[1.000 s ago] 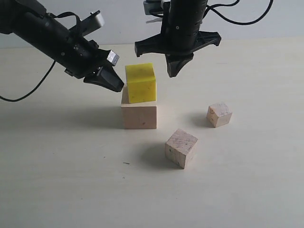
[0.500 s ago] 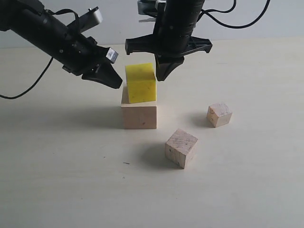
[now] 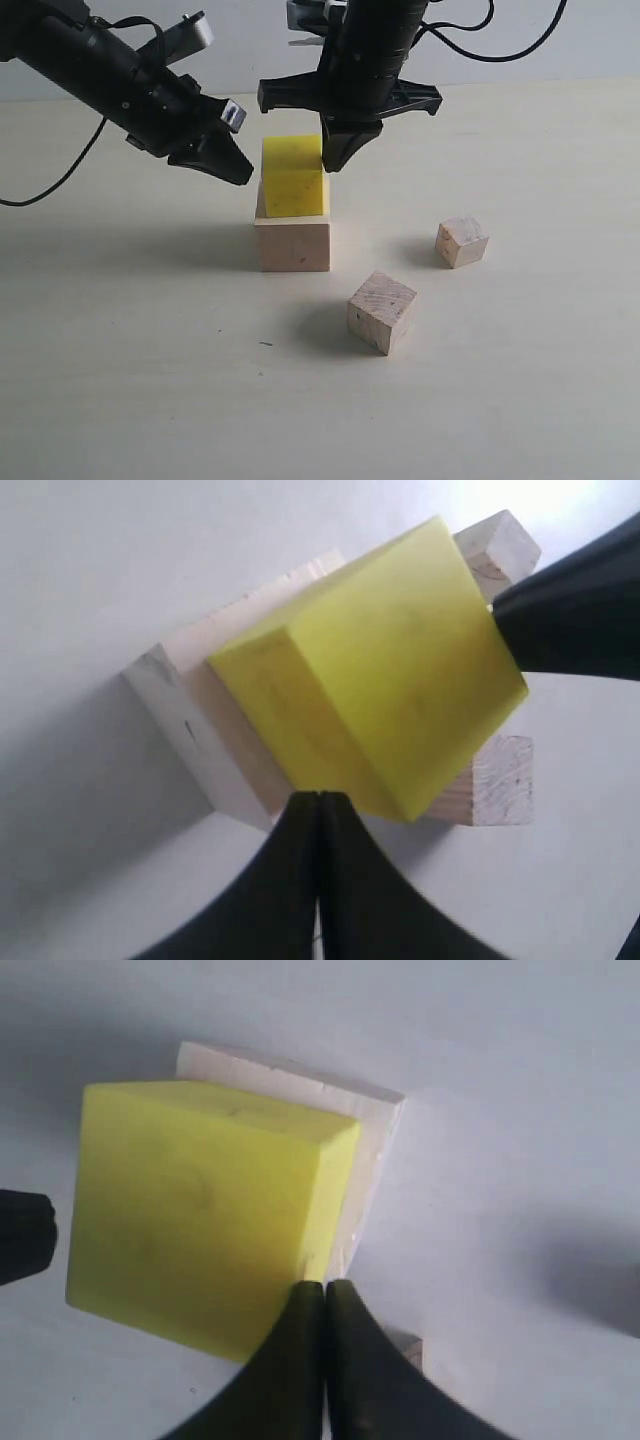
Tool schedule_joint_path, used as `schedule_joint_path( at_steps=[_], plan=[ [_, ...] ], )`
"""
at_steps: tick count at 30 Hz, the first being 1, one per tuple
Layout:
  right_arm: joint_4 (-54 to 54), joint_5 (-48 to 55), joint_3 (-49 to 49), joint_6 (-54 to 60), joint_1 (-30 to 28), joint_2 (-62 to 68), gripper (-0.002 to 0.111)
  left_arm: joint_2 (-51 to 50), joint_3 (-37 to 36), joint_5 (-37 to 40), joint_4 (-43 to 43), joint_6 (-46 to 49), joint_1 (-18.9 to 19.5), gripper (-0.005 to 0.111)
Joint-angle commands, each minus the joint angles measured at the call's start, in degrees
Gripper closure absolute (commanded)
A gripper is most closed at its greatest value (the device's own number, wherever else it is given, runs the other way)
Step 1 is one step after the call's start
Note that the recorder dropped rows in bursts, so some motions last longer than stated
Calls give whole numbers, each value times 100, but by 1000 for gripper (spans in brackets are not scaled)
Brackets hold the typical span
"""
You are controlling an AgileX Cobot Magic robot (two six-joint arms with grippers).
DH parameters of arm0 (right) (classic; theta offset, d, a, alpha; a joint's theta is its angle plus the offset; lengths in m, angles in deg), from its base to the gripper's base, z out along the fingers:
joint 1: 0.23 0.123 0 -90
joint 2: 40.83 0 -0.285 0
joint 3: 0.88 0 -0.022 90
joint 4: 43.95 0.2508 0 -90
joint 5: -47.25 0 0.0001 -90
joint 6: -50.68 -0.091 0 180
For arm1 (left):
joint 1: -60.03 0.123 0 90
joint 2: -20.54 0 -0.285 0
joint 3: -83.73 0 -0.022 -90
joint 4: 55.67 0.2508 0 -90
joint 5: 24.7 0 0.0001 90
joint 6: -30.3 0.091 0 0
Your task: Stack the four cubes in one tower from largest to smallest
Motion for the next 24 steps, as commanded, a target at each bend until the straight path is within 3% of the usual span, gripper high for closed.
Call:
schedule_joint_path(
  at_steps=[1, 10, 17, 24],
  plan=[
    [50, -21, 30, 15, -9, -53, 108, 59, 12, -43, -15, -44, 8, 107],
    [-753, -21, 30, -129, -9, -237, 108, 59, 12, -42, 5, -44, 58, 107],
    [-1570, -21, 90, -129, -9, -942, 108, 251, 12, -9, 5, -171, 313, 107],
    [-1566, -511, 1515, -107, -9, -1712, 108, 952, -170, -354, 322, -351, 407, 107]
  ],
)
